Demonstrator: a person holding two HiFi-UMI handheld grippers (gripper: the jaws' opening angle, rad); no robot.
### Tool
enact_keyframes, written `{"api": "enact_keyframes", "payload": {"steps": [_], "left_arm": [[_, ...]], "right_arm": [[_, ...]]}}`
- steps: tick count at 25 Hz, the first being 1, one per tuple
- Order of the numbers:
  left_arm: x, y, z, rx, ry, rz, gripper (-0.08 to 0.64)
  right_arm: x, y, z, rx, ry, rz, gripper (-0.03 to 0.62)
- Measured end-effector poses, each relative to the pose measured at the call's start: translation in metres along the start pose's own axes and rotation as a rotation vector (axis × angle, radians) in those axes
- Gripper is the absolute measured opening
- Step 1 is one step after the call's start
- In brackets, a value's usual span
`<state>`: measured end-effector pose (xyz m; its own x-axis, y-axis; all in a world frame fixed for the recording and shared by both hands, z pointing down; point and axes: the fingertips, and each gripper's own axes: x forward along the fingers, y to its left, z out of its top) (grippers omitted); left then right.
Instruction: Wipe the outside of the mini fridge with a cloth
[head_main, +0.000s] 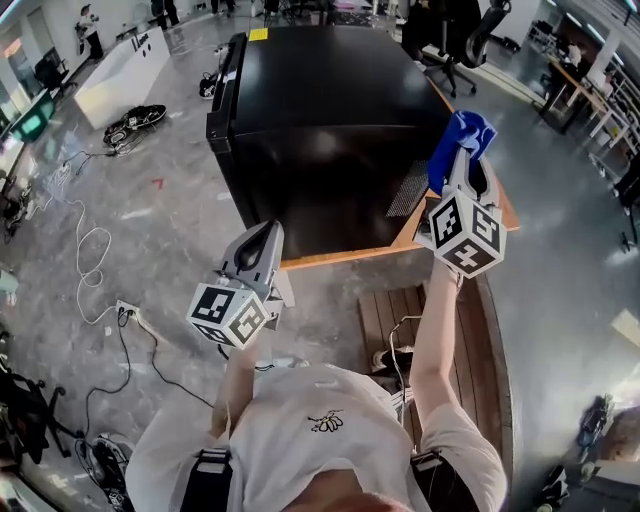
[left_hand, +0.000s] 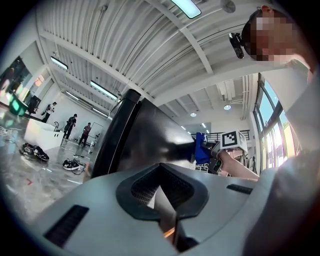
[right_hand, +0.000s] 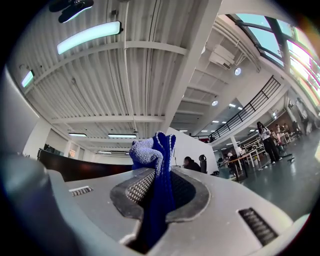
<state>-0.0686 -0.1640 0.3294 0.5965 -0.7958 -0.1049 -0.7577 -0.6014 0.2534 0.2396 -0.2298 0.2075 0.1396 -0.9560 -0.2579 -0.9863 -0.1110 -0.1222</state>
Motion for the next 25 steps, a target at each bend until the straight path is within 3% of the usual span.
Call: {"api": "enact_keyframes", "payload": {"steps": [11, 15, 17, 21, 25], "left_arm": [[0.001, 0.01, 0.006, -0.01, -0.02, 0.024, 0.005], [-0.004, 0.01, 0.013, 0.004, -0.023, 0.034, 0.005], [-0.011, 0.013, 0.017, 0.013, -0.027, 0.049, 0.005], [-0.028, 0.024, 0.021, 0.009, -0.037, 0.083, 0.005], [-0.037, 0.03, 0.029, 0.021, -0.052, 0.098, 0.005]], "right_arm": [[0.014, -0.037, -0.005, 0.014, 0.022, -0.089, 0.061], [-0.021, -0.039, 0.012, 0.018, -0.041, -0.101, 0.061], [-0.042, -0.026, 0.02, 0.033, -0.064, -0.061, 0.061], [-0.069, 0.025, 0.022, 0.16, -0.064, 0.102, 0.061], [-0.083, 0.088, 0.018, 0.215, -0.076, 0.243, 0.061]]}}
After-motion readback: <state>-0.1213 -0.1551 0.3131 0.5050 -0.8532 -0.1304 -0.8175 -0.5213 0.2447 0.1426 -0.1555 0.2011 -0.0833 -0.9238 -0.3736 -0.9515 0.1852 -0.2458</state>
